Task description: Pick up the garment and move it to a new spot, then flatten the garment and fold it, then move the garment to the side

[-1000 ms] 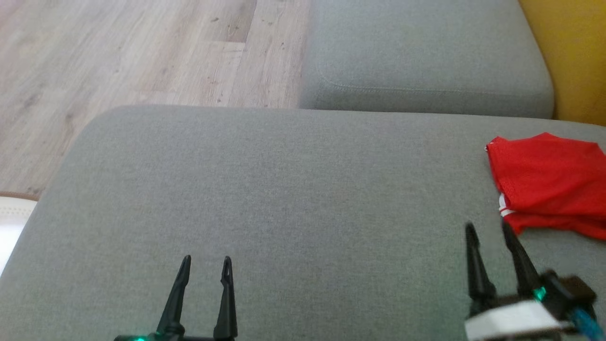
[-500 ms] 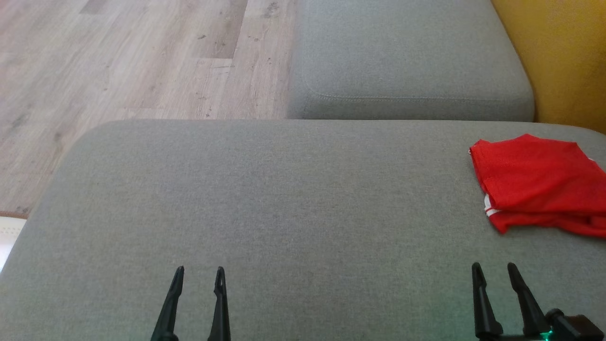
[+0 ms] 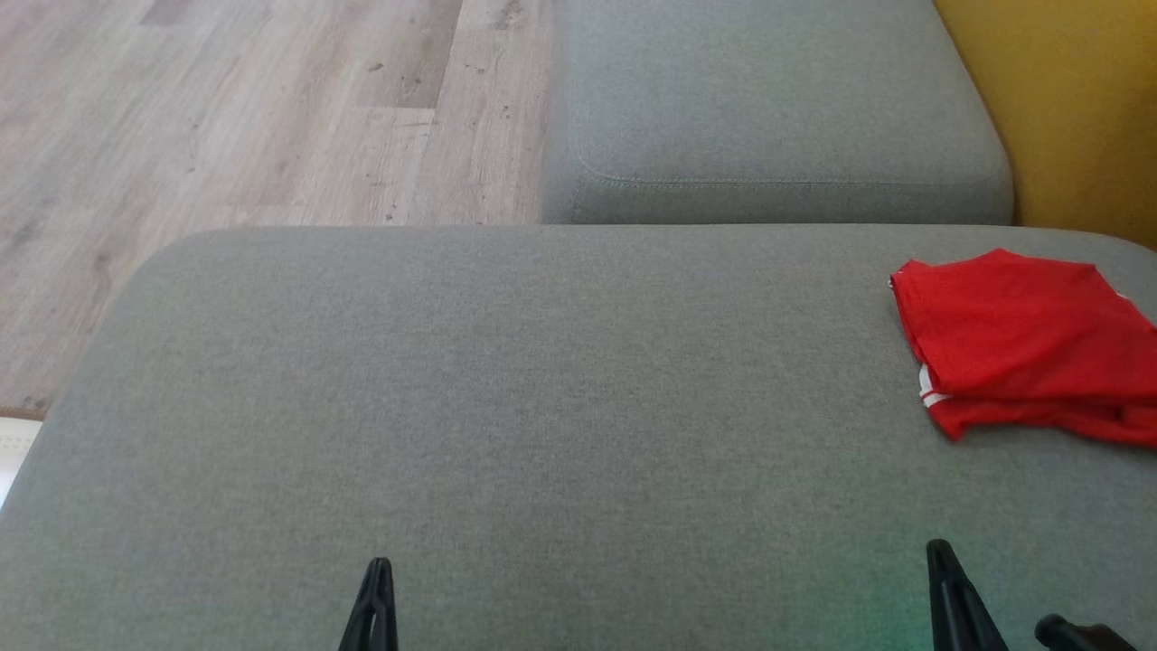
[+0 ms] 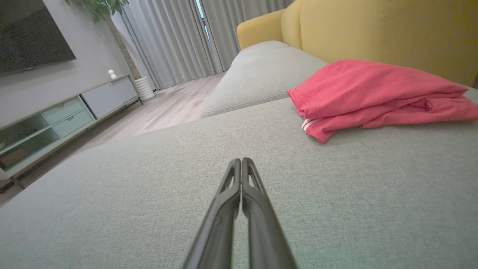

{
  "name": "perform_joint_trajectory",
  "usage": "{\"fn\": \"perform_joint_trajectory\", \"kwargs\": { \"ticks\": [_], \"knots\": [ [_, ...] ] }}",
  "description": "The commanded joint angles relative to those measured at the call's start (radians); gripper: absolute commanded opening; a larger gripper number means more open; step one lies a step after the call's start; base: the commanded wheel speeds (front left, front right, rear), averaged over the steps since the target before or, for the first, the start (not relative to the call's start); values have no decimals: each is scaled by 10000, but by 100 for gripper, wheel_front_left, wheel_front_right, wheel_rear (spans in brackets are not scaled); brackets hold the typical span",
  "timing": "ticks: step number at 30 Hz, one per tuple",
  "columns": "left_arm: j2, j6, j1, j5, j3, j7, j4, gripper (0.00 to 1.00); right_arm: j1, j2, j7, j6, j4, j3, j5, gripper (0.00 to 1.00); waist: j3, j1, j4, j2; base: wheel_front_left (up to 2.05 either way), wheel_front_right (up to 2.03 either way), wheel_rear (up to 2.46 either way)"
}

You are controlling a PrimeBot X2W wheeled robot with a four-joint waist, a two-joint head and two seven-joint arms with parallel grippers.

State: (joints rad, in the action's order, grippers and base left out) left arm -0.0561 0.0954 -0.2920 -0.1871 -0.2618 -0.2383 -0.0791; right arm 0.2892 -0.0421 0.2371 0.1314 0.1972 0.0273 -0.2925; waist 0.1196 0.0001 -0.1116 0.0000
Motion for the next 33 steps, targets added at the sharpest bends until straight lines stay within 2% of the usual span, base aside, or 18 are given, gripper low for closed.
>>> {"fn": "perform_joint_trajectory", "kwargs": {
  "ticks": [1,33],
  "knots": [
    [-43,-77,374,-296,115,38,294,0,-282,-42,-41,0,-297,-35,-292,0,-16,-1,12,0,0,0,0],
    [-220,-700,1392,-4315,821,765,-319,0,-1281,-181,-842,-2,-83,-236,-3935,0,-343,-1,311,0,0,0,0]
  ]
}}
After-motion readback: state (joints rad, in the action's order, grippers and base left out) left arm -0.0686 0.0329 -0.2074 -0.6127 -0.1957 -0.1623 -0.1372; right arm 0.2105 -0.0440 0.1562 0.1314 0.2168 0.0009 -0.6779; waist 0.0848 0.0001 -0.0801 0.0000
